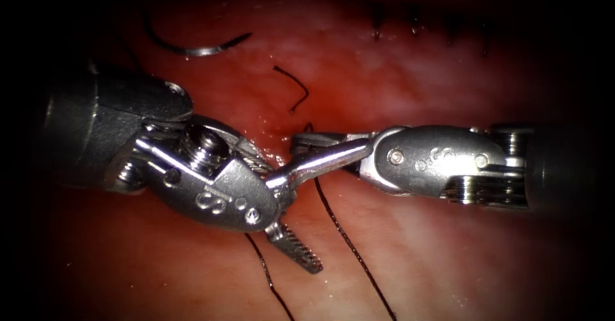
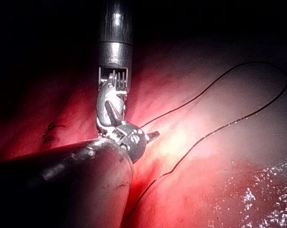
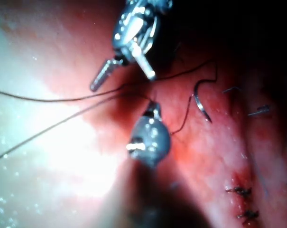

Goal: Wound Closure

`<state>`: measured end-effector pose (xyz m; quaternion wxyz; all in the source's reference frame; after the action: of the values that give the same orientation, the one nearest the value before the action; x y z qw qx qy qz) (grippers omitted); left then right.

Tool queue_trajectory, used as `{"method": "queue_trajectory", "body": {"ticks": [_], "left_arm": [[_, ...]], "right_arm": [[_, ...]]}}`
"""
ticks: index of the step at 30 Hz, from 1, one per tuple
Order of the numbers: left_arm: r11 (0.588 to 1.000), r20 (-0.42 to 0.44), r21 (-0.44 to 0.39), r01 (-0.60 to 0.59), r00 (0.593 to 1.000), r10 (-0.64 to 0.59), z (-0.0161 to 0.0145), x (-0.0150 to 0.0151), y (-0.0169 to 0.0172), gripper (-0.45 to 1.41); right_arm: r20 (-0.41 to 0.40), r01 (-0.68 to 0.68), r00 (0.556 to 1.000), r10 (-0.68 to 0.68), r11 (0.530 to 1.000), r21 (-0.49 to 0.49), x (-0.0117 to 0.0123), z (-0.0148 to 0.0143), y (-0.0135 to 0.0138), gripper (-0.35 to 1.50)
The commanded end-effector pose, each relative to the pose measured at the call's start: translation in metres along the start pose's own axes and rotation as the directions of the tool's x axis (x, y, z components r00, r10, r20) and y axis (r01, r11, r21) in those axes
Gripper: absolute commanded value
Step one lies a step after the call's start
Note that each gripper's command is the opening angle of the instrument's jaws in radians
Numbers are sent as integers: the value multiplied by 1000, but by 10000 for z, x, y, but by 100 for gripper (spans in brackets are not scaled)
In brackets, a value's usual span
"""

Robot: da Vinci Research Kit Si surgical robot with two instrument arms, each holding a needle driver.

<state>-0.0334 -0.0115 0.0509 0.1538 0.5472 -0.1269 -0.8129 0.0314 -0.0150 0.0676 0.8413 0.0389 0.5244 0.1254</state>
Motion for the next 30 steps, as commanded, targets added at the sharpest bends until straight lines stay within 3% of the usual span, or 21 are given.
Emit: {"method": "queue_trajectory", "body": {"ticks": [1,7,12,20,30], "left_arm": [[1000,10,17,-18,1000,18,13,-1,3,110],[987,65,52,-151,987,148,38,2,21,106],[949,94,34,-312,947,308,52,7,43,105],[934,110,30,-357,929,352,60,14,50,96],[929,110,41,-368,926,362,74,20,61,63]], "right_arm": [[25,-29,999,29,999,-17,-8,7,4,-35],[55,-101,993,103,994,-33,-24,10,10,-35],[58,-134,989,136,990,-38,-25,10,18,-35],[62,-179,981,182,982,-52,-19,16,37,-35],[75,-184,980,187,982,-47,-23,20,31,-35]]}}
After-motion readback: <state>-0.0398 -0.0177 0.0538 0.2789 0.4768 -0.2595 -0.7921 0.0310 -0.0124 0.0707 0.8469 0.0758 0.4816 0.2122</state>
